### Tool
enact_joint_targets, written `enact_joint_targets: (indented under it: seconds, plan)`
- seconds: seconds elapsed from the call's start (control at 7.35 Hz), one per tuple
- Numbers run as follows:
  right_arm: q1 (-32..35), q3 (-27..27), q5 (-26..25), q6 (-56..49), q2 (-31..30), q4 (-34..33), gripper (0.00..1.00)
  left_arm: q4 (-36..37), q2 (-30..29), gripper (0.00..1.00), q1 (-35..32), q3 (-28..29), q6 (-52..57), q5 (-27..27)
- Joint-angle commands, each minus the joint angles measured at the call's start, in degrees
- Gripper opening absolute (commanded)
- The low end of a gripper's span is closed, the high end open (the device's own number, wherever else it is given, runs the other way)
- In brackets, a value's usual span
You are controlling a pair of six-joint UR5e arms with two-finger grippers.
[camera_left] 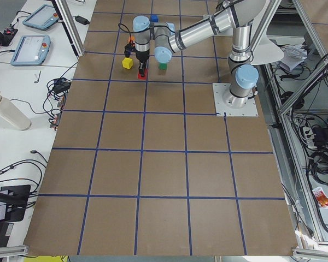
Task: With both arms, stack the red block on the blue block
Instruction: 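Carry the red cube toward the middle square and set it down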
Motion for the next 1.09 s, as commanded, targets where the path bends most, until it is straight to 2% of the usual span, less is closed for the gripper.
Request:
enact_joint_targets:
  seconds: [0.0,0.27,0.68,0.82,0.95]
  plan:
    - [-0.2,0.0,0.1,0.0,0.0,0.1,1.00,-1.4,-3.8,0.15,-12.0,7.0,-12.4,-5.1]
    - [-0.2,0.1,0.1,0.0,0.0,0.1,1.00,-1.4,-8.8,0.15,-19.9,10.9,-18.9,-5.2]
    - [-0.9,0.1,-0.1,-0.5,-0.1,0.1,1.00,-1.1,-14.9,0.16,-24.5,12.1,-22.9,-5.2]
    - [-0.9,0.1,-0.1,-0.6,-0.2,0.2,1.00,-0.9,-16.2,0.19,-25.7,12.2,-24.1,-5.1]
    - [-0.9,0.1,-0.1,-0.7,-0.2,0.2,1.00,-0.8,-17.0,0.37,-26.5,12.2,-24.0,-4.9]
